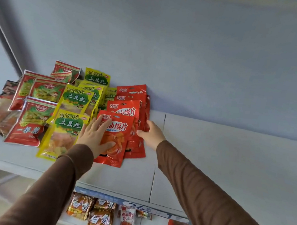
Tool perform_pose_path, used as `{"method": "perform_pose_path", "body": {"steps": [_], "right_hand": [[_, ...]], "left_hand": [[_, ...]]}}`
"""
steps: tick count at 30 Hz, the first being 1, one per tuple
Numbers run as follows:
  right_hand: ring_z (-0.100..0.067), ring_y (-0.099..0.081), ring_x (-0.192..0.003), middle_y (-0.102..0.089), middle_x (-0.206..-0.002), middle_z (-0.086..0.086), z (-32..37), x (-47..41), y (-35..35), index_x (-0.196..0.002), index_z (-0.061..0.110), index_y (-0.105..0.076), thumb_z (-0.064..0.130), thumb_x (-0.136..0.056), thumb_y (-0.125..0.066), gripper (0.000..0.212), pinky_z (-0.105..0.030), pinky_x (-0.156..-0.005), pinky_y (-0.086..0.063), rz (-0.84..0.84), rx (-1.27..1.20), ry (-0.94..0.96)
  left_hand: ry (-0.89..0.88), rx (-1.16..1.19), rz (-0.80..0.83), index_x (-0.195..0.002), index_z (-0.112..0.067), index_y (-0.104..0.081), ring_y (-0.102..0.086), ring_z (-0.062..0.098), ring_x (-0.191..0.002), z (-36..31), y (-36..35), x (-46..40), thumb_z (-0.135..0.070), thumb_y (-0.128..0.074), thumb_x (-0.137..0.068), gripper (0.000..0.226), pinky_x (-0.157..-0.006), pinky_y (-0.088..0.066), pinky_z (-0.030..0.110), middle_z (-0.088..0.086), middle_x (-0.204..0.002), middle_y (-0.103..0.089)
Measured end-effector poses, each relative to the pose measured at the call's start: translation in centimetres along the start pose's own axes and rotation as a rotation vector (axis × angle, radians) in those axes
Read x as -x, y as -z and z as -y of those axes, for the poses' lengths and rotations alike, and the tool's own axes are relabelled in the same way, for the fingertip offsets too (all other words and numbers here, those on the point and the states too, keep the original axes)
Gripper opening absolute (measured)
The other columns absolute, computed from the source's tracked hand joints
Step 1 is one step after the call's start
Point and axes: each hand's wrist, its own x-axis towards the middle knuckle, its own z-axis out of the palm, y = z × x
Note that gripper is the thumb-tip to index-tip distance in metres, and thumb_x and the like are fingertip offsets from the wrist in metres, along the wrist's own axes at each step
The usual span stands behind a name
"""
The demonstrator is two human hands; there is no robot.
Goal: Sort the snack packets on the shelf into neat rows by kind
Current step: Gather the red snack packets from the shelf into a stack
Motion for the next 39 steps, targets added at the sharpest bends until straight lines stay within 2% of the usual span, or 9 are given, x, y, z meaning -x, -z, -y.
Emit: {"method": "perform_pose_path", "body": {"steps": [5, 9, 15, 20, 25, 28, 30, 33, 39], "right_hand": [[-0.027, -0.057, -0.124, -0.056, -0.140, -0.009, -0.3, -1.7, -1.2, -0.144, 0.008, -0.044, 0.038, -0.093, -0.063, 0.062, -0.042, -0.107, -0.044, -0.085, -0.154, -0.096], [-0.028, -0.069, -0.103, -0.073, -0.111, -0.012, -0.2, -2.3, -1.4, -0.116, 0.005, -0.066, 0.036, -0.092, -0.067, 0.040, -0.045, -0.097, -0.053, -0.082, -0.604, -0.150], [-0.016, -0.067, -0.100, -0.063, -0.114, -0.001, 0.4, -1.7, -2.0, -0.117, 0.021, -0.045, 0.045, -0.078, -0.080, 0.058, -0.035, -0.089, -0.056, -0.096, -0.522, 0.005], [-0.002, -0.063, -0.096, -0.061, -0.109, 0.010, 0.1, -1.9, -2.4, -0.122, 0.020, -0.039, 0.020, -0.084, -0.079, 0.056, -0.021, -0.079, -0.055, -0.130, -0.461, 0.140], [-0.018, -0.068, -0.109, -0.067, -0.118, 0.003, -0.1, -1.6, 0.9, -0.123, 0.024, -0.047, 0.021, -0.082, -0.080, 0.053, -0.043, -0.091, -0.057, -0.154, -0.657, 0.194], [-0.016, -0.070, -0.106, -0.069, -0.119, 0.003, 0.6, -0.6, 2.9, -0.127, 0.028, -0.048, 0.030, -0.081, -0.081, 0.057, -0.044, -0.090, -0.058, -0.115, -0.666, 0.260], [-0.016, -0.070, -0.105, -0.070, -0.118, 0.005, 1.4, 0.0, 3.3, -0.127, 0.031, -0.047, 0.034, -0.080, -0.082, 0.059, -0.043, -0.088, -0.059, -0.082, -0.688, 0.281], [-0.022, -0.070, -0.107, -0.070, -0.120, 0.001, 1.9, 0.5, 2.6, -0.131, 0.030, -0.049, 0.033, -0.083, -0.079, 0.056, -0.048, -0.089, -0.057, -0.034, -0.829, 0.231], [-0.021, -0.069, -0.109, -0.069, -0.122, 0.002, 2.1, 0.6, 1.2, -0.138, 0.035, -0.049, 0.045, -0.091, -0.067, 0.052, -0.044, -0.092, -0.057, 0.099, -0.850, 0.134]], "left_hand": [[-0.022, -0.057, -0.083, -0.158, -0.038, -0.005, -0.001, 0.027, -0.156, -1.1, -1.9, -0.2, -0.071, -0.040, -0.091, 0.083, -0.124, 0.008, 0.049, 0.001, -0.169, -0.001], [-0.010, -0.040, -0.089, -0.158, -0.039, -0.003, 0.004, 0.031, -0.155, -2.1, -3.3, -0.3, -0.070, -0.034, -0.094, 0.078, -0.124, 0.008, 0.047, 0.003, -0.169, 0.002], [-0.037, -0.018, -0.144, -0.157, -0.040, 0.003, 0.006, 0.030, -0.155, -2.7, -4.5, -0.6, -0.071, -0.027, -0.095, 0.076, -0.120, 0.016, 0.042, 0.003, -0.169, 0.002], [-0.073, 0.057, -0.203, -0.158, -0.037, 0.001, 0.003, 0.024, -0.156, -3.4, -4.1, -0.4, -0.072, -0.028, -0.092, 0.080, -0.121, 0.016, 0.043, 0.000, -0.169, -0.003], [-0.029, 0.795, -0.366, -0.157, -0.032, -0.014, -0.017, 0.020, -0.153, -4.4, -0.8, -0.5, -0.061, -0.065, -0.082, 0.095, -0.123, -0.020, 0.054, 0.000, -0.166, -0.015], [0.156, 1.243, -0.175, -0.156, -0.039, -0.009, -0.030, 0.022, -0.148, -5.7, 2.4, -1.4, -0.060, -0.079, -0.068, 0.114, -0.115, -0.037, 0.053, -0.002, -0.163, -0.023], [0.176, 1.376, 0.015, -0.155, -0.041, -0.012, -0.056, 0.023, -0.127, -6.5, 3.4, -1.9, -0.054, -0.086, -0.064, 0.118, -0.096, -0.055, 0.046, 0.000, -0.147, -0.046], [0.189, 1.523, 0.174, -0.148, -0.035, -0.034, -0.071, 0.031, -0.104, -7.5, 3.6, -2.3, -0.040, -0.086, -0.064, 0.099, -0.077, -0.062, 0.044, 0.008, -0.127, -0.067], [0.223, 1.595, 0.095, -0.134, -0.030, -0.054, -0.075, 0.029, -0.093, -7.1, 2.6, -1.9, -0.032, -0.089, -0.068, 0.074, -0.068, -0.061, 0.040, 0.006, -0.111, -0.075]]}}
